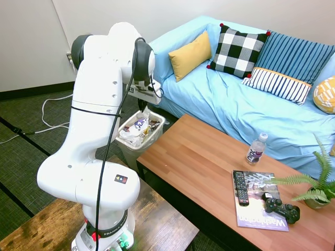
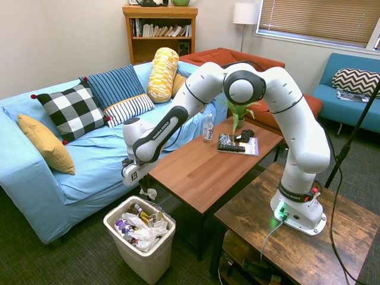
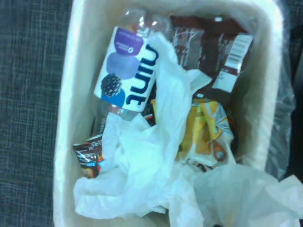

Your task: Throw the tissue in the trash bin

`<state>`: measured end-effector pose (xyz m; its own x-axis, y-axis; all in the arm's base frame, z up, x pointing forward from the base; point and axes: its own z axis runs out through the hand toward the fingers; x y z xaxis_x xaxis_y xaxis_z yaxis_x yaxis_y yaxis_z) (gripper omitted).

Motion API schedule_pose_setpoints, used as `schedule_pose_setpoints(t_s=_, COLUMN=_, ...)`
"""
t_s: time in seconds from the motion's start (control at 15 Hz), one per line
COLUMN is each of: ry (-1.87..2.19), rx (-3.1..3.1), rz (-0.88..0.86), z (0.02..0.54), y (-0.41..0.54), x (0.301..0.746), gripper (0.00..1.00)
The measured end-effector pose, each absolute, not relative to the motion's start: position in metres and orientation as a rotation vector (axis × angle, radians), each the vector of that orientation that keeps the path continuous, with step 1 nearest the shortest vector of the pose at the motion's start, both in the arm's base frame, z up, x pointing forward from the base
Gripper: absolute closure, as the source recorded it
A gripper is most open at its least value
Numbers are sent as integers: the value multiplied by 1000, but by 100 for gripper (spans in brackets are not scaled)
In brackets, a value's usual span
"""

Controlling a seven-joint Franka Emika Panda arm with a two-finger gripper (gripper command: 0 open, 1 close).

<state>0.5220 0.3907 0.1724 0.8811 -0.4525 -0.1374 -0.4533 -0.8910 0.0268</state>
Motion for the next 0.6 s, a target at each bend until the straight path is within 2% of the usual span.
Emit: schedule_pose_setpoints(t_s=0.6, ry=681, rx=-3053, rz=240, z=164, y=393, x=524, gripper=0)
